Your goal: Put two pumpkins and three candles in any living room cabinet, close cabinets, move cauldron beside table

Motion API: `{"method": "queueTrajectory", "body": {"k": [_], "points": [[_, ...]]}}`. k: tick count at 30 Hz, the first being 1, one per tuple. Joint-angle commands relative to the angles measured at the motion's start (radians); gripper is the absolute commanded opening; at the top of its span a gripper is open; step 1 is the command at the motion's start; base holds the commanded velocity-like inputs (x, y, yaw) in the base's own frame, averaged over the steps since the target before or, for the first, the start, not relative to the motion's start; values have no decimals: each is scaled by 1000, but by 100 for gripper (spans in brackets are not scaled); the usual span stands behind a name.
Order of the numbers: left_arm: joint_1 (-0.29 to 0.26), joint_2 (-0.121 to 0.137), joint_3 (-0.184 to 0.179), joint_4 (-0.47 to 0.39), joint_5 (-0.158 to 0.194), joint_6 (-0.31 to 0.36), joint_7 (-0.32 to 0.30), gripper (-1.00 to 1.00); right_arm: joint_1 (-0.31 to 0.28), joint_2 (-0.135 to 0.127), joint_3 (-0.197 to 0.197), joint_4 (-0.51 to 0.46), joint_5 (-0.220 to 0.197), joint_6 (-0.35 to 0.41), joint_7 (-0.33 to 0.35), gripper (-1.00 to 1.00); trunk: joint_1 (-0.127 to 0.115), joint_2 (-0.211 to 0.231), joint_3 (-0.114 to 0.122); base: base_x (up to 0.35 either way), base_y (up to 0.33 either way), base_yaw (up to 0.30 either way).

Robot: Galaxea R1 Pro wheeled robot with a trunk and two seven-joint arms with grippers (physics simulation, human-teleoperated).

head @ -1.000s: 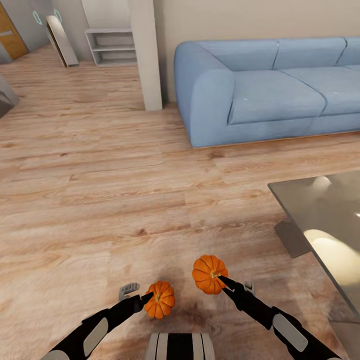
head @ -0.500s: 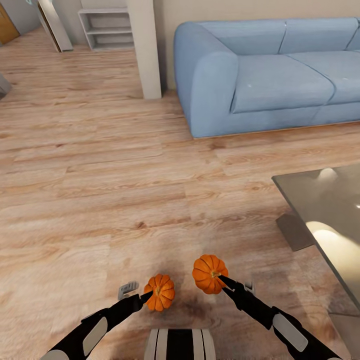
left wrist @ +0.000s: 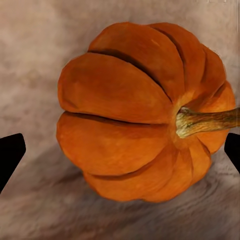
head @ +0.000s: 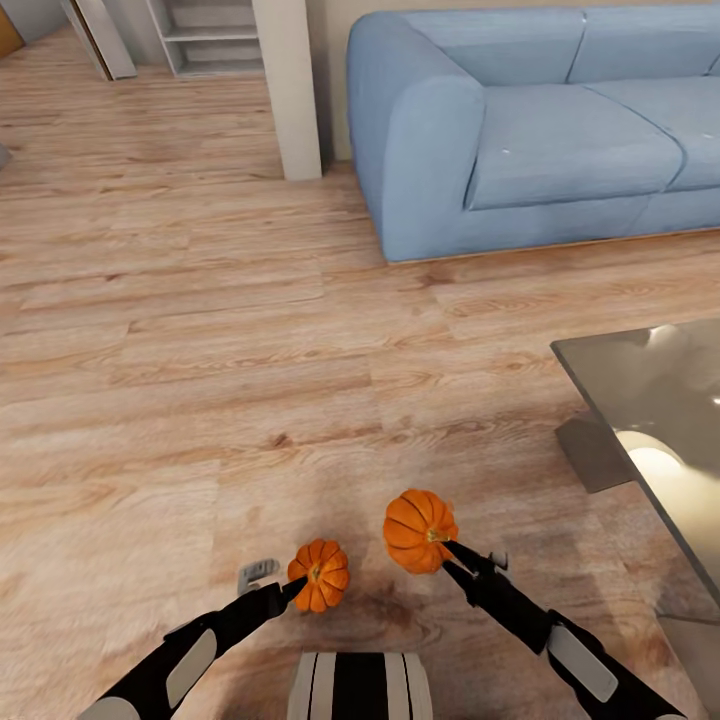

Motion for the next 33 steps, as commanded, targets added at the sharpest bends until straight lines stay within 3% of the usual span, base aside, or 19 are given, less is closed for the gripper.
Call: {"method": "queueTrajectory", "body": {"k": [1, 3, 12, 17, 27, 33], "points": [[0, 2, -3, -6, 10, 7, -1, 100, 0, -2, 5, -12, -8, 3, 40, -100, 0, 0, -1, 0, 0, 0], [0, 3, -3, -17, 10, 7, -2, 100, 0, -2, 6, -30, -8, 2, 99, -100, 0, 0, -1, 0, 0, 0], [0, 5, -3, -22, 10, 7, -2, 100, 0, -5, 7, -66, -12, 17, 175, -100, 0, 0, -1, 0, 0, 0], [0, 6, -3, -22, 11, 7, -2, 100, 1, -6, 5, -92, -11, 113, 245, -100, 0, 0, -1, 0, 0, 0], [0, 5, -3, -22, 11, 7, -3, 100, 2, -4, 2, -97, -9, 134, 267, -100, 4, -3, -39, 0, 0, 0], [0, 3, -3, -22, 11, 7, -3, 100, 2, -4, 2, -97, -9, 135, 266, -100, 6, -3, -51, 0, 0, 0]]}}
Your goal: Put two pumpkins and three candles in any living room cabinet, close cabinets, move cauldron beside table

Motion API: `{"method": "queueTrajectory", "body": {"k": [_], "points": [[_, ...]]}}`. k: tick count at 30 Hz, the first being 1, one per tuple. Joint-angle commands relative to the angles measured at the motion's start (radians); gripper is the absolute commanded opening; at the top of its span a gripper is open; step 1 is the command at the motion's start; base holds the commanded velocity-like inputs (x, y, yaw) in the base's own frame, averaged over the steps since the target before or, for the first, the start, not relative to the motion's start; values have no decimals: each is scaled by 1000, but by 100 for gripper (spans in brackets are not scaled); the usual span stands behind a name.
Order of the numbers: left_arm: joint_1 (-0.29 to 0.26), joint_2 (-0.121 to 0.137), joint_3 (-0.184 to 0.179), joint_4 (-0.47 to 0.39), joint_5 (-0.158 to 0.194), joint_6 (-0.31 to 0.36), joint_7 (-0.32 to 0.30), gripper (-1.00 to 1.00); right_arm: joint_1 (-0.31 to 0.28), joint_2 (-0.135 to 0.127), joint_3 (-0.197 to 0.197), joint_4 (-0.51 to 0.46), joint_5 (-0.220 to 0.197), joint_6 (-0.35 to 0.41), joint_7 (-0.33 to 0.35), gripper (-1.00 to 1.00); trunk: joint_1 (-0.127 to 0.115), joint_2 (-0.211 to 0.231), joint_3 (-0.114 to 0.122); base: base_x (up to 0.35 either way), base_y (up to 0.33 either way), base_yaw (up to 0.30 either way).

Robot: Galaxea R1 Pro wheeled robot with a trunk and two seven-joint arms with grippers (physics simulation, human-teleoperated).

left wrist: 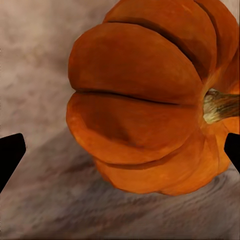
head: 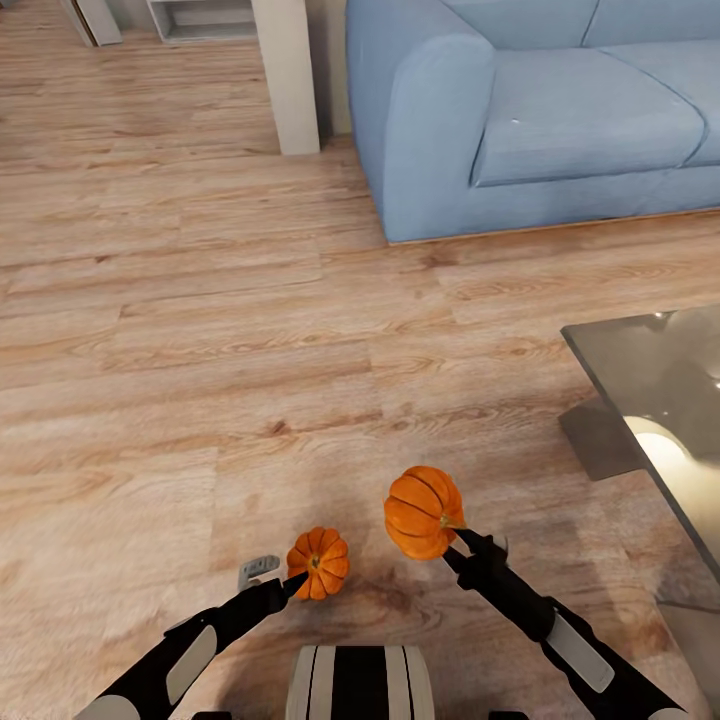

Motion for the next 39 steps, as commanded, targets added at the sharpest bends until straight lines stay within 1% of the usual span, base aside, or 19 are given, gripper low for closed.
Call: {"method": "queueTrajectory", "body": {"k": [1, 21, 26, 33, 39], "points": [[0, 1, -4, -1, 11, 7, -1, 100, -1, -1, 6, 0, -12, 11, 4, -100, 0, 0, -1, 0, 0, 0], [0, 9, -1, -1, 12, 7, -1, 100, -1, -1, 6, 0, -10, 11, -1, -100, 0, 0, -1, 21, -9, 0], [0, 11, 1, -2, 11, 7, 0, 100, -1, -1, 6, 0, -10, 11, -1, -100, 0, 0, -1, 161, 44, 0], [0, 11, 1, -2, 14, 7, 0, 100, -1, -1, 6, 0, -10, 10, -1, -100, 0, 0, -1, 28, 8, 0], [0, 11, 1, -1, 15, 7, 0, 100, -1, -1, 6, 0, -10, 9, 0, -100, 0, 0, -1, 1, -83, 0]]}}
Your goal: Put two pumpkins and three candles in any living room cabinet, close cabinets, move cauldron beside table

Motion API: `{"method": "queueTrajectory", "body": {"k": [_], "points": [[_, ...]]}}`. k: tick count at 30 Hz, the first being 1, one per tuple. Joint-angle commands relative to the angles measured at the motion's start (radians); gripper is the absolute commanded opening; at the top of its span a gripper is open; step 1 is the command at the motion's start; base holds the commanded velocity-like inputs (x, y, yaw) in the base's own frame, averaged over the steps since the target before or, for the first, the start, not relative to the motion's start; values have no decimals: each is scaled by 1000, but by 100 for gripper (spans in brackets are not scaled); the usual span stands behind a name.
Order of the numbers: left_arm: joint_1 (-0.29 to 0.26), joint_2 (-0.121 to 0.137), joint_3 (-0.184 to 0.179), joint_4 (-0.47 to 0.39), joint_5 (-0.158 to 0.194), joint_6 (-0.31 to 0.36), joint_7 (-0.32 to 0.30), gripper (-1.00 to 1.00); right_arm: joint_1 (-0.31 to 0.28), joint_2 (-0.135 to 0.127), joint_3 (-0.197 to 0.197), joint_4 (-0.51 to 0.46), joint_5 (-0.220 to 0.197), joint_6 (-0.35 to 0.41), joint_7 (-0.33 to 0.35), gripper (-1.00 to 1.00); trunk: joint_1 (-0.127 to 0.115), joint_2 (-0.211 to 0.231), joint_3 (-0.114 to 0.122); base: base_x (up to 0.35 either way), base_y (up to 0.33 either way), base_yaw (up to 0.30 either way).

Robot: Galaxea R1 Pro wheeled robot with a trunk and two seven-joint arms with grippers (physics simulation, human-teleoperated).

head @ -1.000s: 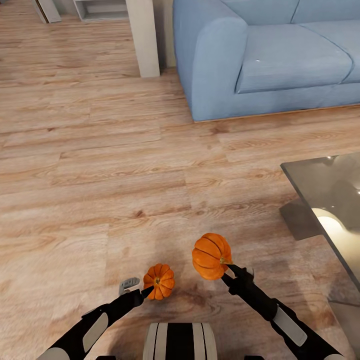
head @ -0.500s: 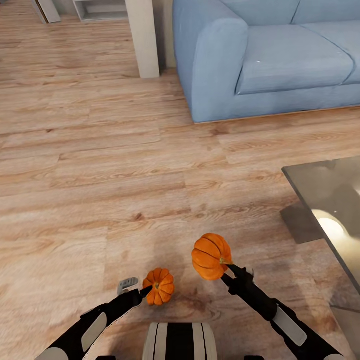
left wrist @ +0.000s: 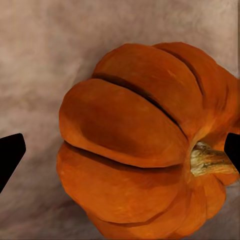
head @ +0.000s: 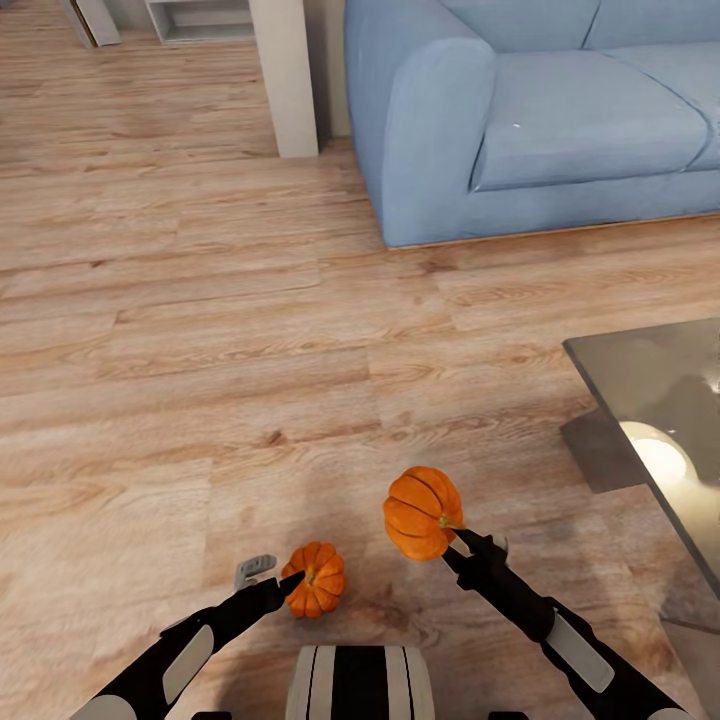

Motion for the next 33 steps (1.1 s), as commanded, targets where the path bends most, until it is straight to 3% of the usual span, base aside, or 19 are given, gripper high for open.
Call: {"method": "queueTrajectory", "body": {"k": [1, 7, 20, 33], "points": [[0, 1, -4, -1, 12, 7, -1, 100, -1, -1, 6, 0, -11, 10, 4, -100, 0, 0, -1, 0, -34, 0], [0, 2, -4, -1, 14, 6, -1, 100, -1, -1, 6, 0, -11, 10, 4, -100, 0, 0, -1, 0, -8, 0], [0, 1, 0, -1, 14, 4, 0, 100, -1, -1, 6, 0, -11, 10, 4, -100, 4, -3, -39, 0, 0, 0], [0, -4, -2, -1, 7, 3, 0, 100, -1, -1, 6, 0, -11, 10, 4, -100, 4, -3, -39, 0, 0, 0]]}}
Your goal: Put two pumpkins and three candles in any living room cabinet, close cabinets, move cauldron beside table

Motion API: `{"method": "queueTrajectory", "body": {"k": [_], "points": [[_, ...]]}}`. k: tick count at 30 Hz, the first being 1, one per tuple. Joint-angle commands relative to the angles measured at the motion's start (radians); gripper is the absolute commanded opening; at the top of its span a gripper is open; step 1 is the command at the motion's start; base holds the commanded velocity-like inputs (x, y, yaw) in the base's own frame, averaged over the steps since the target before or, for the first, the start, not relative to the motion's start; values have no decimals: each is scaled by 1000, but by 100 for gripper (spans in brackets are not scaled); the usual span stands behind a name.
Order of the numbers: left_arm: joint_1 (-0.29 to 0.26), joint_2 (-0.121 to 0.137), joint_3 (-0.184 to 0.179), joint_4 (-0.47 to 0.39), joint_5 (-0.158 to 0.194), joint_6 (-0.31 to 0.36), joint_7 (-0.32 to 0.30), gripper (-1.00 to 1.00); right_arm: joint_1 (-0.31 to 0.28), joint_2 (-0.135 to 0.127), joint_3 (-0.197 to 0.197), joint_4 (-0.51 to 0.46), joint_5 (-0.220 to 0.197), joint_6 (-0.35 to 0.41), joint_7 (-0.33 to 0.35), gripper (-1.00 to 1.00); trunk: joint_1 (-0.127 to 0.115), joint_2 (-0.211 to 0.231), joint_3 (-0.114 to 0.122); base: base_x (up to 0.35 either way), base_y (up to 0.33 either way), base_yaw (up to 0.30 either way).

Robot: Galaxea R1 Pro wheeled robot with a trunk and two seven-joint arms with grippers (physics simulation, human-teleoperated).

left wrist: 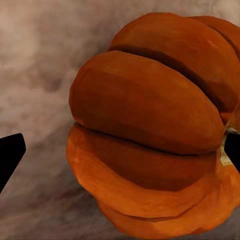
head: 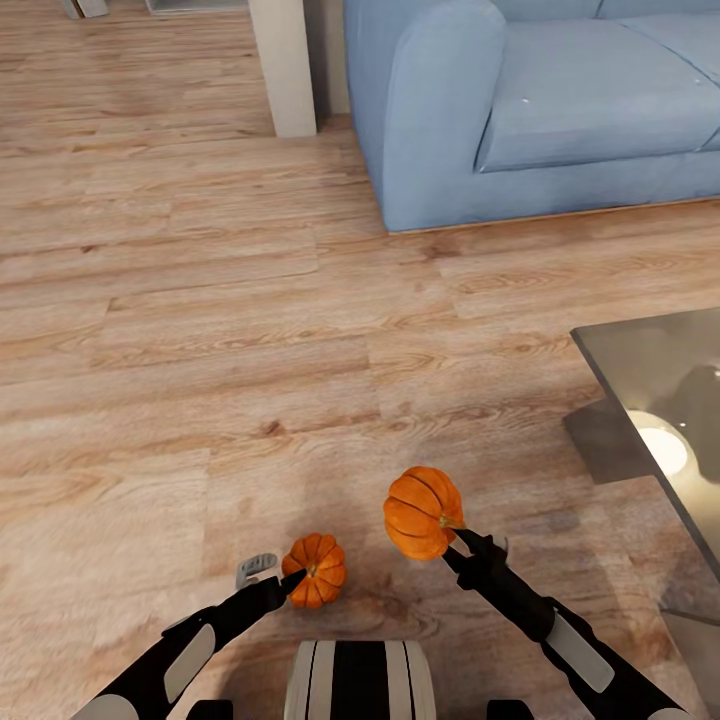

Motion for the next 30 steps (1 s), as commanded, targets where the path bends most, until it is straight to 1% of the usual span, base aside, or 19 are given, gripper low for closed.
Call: {"method": "queueTrajectory", "body": {"k": [1, 8, 9, 30], "points": [[0, 1, -3, 2, -2, 5, 3, 100, -1, -1, 6, 0, -11, 10, 3, -100, 0, 0, -1, 0, 0, 0], [0, -1, -8, 2, -3, 5, -4, 100, -1, -1, 6, 0, -11, 9, 3, -100, 0, 0, -1, 0, 0, 0], [0, -1, -9, 2, -3, 6, -5, -100, -1, -1, 6, 0, -11, 10, 3, -100, 0, 0, -1, 0, 0, 0], [0, 4, -10, 0, -3, 7, -13, -100, -1, -1, 6, 0, -11, 10, 3, -100, 0, 0, -1, 0, 0, 0]]}}
